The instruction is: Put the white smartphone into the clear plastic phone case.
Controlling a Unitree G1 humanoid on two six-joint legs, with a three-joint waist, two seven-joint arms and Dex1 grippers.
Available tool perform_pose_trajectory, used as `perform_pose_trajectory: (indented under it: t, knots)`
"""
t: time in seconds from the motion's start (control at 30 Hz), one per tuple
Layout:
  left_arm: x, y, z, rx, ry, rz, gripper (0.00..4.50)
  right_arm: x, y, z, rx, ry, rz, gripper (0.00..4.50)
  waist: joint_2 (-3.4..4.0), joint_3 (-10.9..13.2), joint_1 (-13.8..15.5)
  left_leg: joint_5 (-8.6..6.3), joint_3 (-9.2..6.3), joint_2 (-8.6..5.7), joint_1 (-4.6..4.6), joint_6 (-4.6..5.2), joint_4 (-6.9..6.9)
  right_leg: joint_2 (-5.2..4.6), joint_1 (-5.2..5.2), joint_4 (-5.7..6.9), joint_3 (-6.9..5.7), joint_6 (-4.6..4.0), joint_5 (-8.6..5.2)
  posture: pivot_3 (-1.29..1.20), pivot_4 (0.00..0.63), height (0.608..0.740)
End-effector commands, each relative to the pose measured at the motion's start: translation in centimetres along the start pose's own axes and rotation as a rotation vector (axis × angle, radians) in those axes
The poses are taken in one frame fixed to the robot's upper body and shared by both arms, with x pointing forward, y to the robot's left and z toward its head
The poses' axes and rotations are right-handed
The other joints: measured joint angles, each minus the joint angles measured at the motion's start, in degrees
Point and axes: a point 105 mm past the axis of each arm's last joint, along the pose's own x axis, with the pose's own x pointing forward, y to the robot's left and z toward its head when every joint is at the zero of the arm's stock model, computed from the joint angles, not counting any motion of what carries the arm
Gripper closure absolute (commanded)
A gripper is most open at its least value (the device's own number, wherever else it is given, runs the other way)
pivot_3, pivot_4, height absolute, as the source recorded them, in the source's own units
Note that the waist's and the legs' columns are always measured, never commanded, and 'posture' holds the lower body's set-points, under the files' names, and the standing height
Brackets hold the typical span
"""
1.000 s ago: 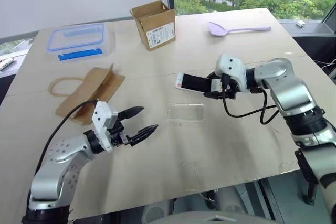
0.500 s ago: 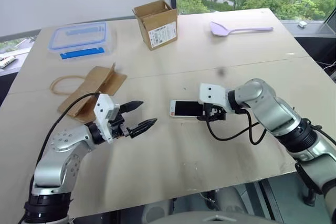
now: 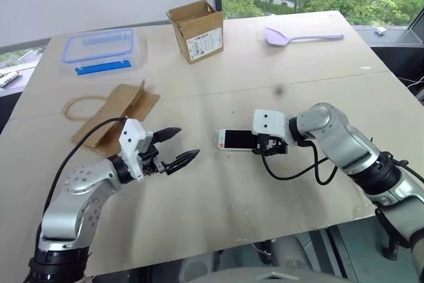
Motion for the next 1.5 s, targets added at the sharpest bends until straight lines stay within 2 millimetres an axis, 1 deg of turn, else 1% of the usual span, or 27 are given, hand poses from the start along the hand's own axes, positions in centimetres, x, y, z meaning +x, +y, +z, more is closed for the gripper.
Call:
perform_pose_trajectory:
  t: [0.03,0.07,0.23,0.33,0.43,0.47,0.53,0.57,0.6,0.67,0.7,0.73,0.77,0.8,0.87,0.9,0.97,1.03,1.17,1.37,1.5]
  knots:
    - [-0.1,-0.5,0.7,0.042,-0.026,-0.021,0.0,-0.1,0.1,-0.1,-0.029,0.007,0.004,0.38,0.0,0.0,0.0,0.0,-0.01,0.0,0.0,0.0,0.0,0.0,0.0,0.0,-0.01,0.0,0.0,0.0,0.15,0.74]
    - [-0.1,-0.5,0.6,0.042,-0.024,-0.022,0.0,-0.1,0.1,-0.1,-0.029,0.007,0.008,0.04,0.0,0.0,0.1,0.0,-0.01,0.0,0.0,0.0,0.0,0.0,0.0,0.0,-0.01,0.0,0.0,0.0,0.15,0.74]
    - [-0.3,-0.5,0.4,0.04,-0.023,-0.022,0.0,-0.8,-0.3,0.2,-0.052,-0.011,-0.016,0.04,0.0,0.0,0.1,0.0,-0.01,0.0,-0.01,0.0,0.01,0.0,0.0,0.0,-0.01,0.0,0.0,0.0,0.15,0.74]
    - [-0.4,-0.5,0.4,0.04,-0.021,-0.028,0.0,-2.0,-0.5,1.6,-0.077,-0.079,-0.031,0.04,0.0,0.0,0.1,0.0,-0.02,0.0,-0.01,0.0,0.0,0.0,0.0,0.0,-0.01,0.0,0.0,0.0,0.15,0.74]
    - [-0.4,-0.5,0.3,0.038,-0.017,-0.042,0.0,-2.7,-0.8,2.5,-0.061,-0.127,-0.04,0.04,-0.01,0.0,0.0,0.0,-0.02,0.0,-0.01,0.0,0.0,0.0,0.0,0.0,-0.01,0.0,0.0,0.0,0.15,0.74]
    - [-0.5,-0.5,0.2,0.04,-0.014,-0.047,0.0,-2.9,-0.7,2.9,-0.045,-0.152,-0.032,0.57,-0.01,0.0,0.0,0.0,-0.01,0.01,0.0,0.0,0.0,0.0,0.0,0.0,-0.01,0.0,0.0,0.0,0.15,0.74]
    - [-0.5,-0.4,0.0,0.038,-0.012,-0.051,0.52,-3.1,-0.5,4.0,-0.018,-0.233,-0.006,1.26,-0.01,0.0,0.0,0.0,-0.01,0.01,0.0,0.0,0.0,0.0,0.0,0.0,-0.01,0.0,0.0,0.0,0.15,0.74]
    - [-0.6,-0.3,-0.1,0.036,-0.013,-0.053,0.78,-3.0,-0.5,4.6,0.006,-0.274,-0.002,1.74,-0.01,0.0,0.0,0.0,-0.01,0.01,0.0,0.0,0.0,0.01,0.0,0.0,-0.01,0.0,0.0,0.0,0.15,0.74]
    - [-0.6,-0.4,-0.2,0.03,-0.013,-0.064,1.24,-2.7,-0.7,5.0,0.025,-0.294,-0.006,2.31,-0.01,0.0,0.0,0.0,-0.01,0.02,0.01,0.0,0.0,0.03,0.0,0.0,-0.01,0.0,0.0,0.0,0.15,0.74]
    - [-0.6,-0.4,-0.3,0.025,-0.013,-0.077,2.16,-1.9,-1.0,5.2,0.041,-0.297,-0.016,3.17,-0.01,0.0,0.0,0.0,-0.02,0.05,0.01,0.0,0.0,0.06,0.0,0.01,-0.01,0.0,0.0,0.0,0.15,0.74]
    - [-0.6,-0.4,-0.3,0.027,-0.012,-0.078,2.55,-1.1,-1.2,5.4,0.062,-0.322,-0.02,3.6,-0.01,0.0,0.0,0.0,-0.01,0.05,0.01,0.0,-0.01,0.06,0.0,0.01,-0.01,0.0,0.0,0.0,0.15,0.74]
    - [-0.6,-0.3,-0.3,0.029,-0.012,-0.078,3.07,-0.3,-1.6,5.4,0.075,-0.325,-0.037,4.14,-0.02,0.0,0.0,0.0,-0.01,0.05,0.01,0.0,0.0,0.05,0.0,0.0,-0.01,0.0,0.0,0.0,0.15,0.74]
    - [-0.5,-0.2,-0.4,0.031,-0.011,-0.078,3.53,0.4,-2.0,5.4,0.092,-0.325,-0.051,4.5,-0.02,0.0,0.0,0.0,0.01,0.05,0.03,0.0,0.0,0.05,0.01,0.01,-0.01,-0.01,0.0,0.0,0.15,0.74]
    - [-0.5,-0.3,-0.4,0.032,-0.006,-0.085,4.07,1.2,-2.4,5.4,0.112,-0.326,-0.064,4.5,-0.02,0.0,0.0,0.0,0.02,0.04,0.02,0.0,0.0,0.05,0.01,0.01,-0.01,-0.01,0.0,0.0,0.15,0.74]
    - [-0.4,-0.3,-0.5,0.039,0.0,-0.093,4.07,2.5,-2.7,5.3,0.141,-0.316,-0.069,4.5,-0.02,0.0,0.1,0.0,0.06,0.03,0.01,0.0,0.0,0.05,0.01,0.01,-0.01,-0.01,0.01,0.0,0.15,0.74]
    - [-0.4,-0.3,-0.5,0.042,0.002,-0.094,4.07,3.1,-2.5,4.9,0.14,-0.297,-0.061,4.5,-0.02,0.0,0.0,0.0,0.09,0.02,0.01,0.0,-0.01,0.05,0.0,0.01,-0.01,-0.01,0.01,0.0,0.15,0.74]
    - [-0.5,-0.2,-0.5,0.045,0.004,-0.094,4.07,4.3,-1.9,4.1,0.128,-0.247,-0.029,4.5,-0.02,0.0,0.1,0.0,0.14,0.02,-0.01,0.0,-0.01,0.05,0.0,0.0,-0.01,-0.01,0.01,0.0,0.15,0.74]
    - [-0.5,-0.2,-0.6,0.046,0.005,-0.093,4.07,5.2,-0.8,3.3,0.123,-0.21,0.028,4.5,-0.01,0.0,0.0,0.0,0.13,0.01,-0.03,0.0,-0.01,0.04,-0.01,-0.01,-0.01,-0.01,0.01,0.0,0.15,0.74]
    - [-0.5,-0.2,-0.6,0.048,0.006,-0.092,4.07,6.2,1.2,2.3,0.084,-0.167,0.103,4.5,-0.02,0.0,-0.1,0.0,0.05,0.03,0.08,0.0,-0.02,0.04,0.02,0.01,0.0,-0.01,0.0,0.0,0.15,0.74]
    - [-0.3,-0.2,-0.7,0.047,0.006,-0.093,4.07,7.5,2.0,1.4,0.067,-0.126,0.108,4.5,-0.04,-0.1,-0.1,0.0,0.04,0.06,0.34,0.0,-0.02,0.07,0.28,0.03,0.0,-0.21,-0.13,0.0,0.15,0.74]
    - [-0.3,-0.2,-0.8,0.047,0.006,-0.093,4.07,8.4,2.6,0.6,0.114,-0.099,0.123,4.5,-0.05,-0.2,-0.2,0.0,0.03,0.07,0.45,0.0,-0.02,0.08,0.38,0.04,0.0,-0.21,-0.13,0.0,0.15,0.74]
